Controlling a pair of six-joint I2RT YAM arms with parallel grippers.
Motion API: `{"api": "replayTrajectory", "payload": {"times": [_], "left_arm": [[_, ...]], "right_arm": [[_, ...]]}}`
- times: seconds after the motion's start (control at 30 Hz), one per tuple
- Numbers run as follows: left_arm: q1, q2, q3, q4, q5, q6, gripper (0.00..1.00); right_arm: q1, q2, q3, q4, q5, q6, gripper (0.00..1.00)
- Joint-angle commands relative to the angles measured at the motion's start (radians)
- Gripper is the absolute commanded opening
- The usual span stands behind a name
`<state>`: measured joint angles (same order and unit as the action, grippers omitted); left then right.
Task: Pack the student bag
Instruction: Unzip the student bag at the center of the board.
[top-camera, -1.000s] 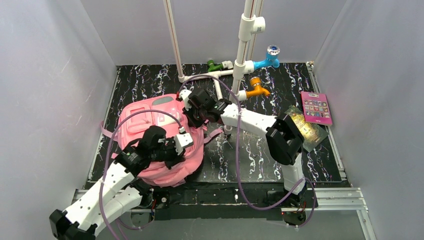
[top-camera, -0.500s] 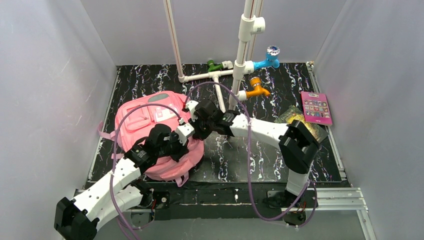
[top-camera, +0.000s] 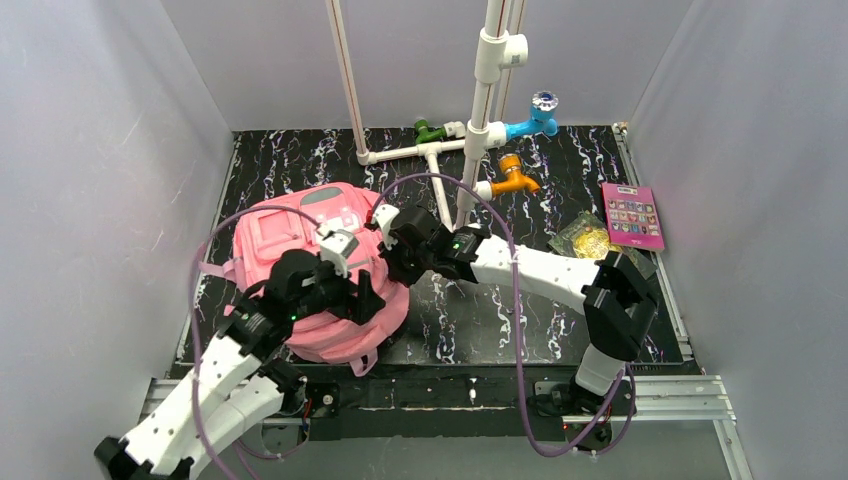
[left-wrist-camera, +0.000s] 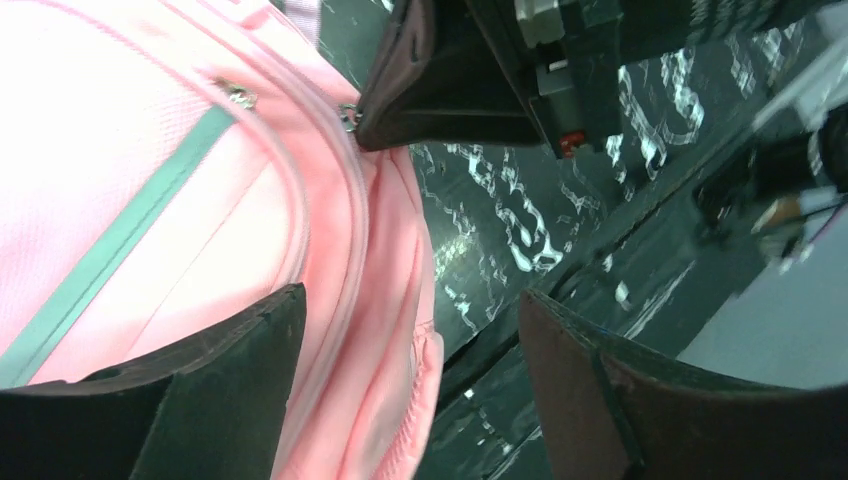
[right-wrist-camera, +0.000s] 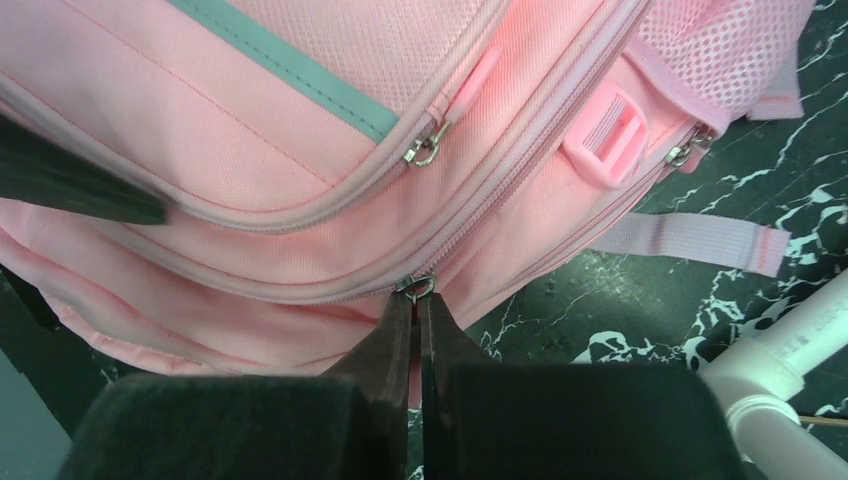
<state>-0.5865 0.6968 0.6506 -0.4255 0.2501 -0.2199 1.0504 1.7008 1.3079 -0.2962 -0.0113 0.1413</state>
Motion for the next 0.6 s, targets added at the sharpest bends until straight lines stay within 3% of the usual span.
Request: {"api": "replayTrajectory", "payload": {"times": [0.0,0.17,0.3,0.37,0.47,0.57], "left_arm": [[0.012,-0.150,0.083,-0.207,-0.151,-0.200,0.79],[0.014,-0.141,0.176,-0.444,-0.398,-0.377,0.76],[0.014,-0.095,0.164,-0.487,-0.460,-0.477,0.55],[0.014,-0.109,0.115,-0.439,-0.423,-0.525,0.50],[0.014,-0.173,0.058,-0.384,-0.418,-0.600,0.51],[0.014,-0.230,0.054,-0.365,-0.452,-0.622,0.61]], "right_arm": [[0.002,-0.006,0.099,-0.117,0.070,-0.073,0.01],[-0.011,0.015,0.146,-0.168,0.140,-0.136,0.01],[-0.051,0.026,0.188,-0.176,0.132,-0.165,0.01],[-0.077,0.047,0.226,-0.184,0.111,-0.169,0.01],[-0.102,0.097,0.296,-0.211,0.105,-0.182,0.01],[-0.121,0.155,0.359,-0.244,0.135,-0.206,0.01]]}}
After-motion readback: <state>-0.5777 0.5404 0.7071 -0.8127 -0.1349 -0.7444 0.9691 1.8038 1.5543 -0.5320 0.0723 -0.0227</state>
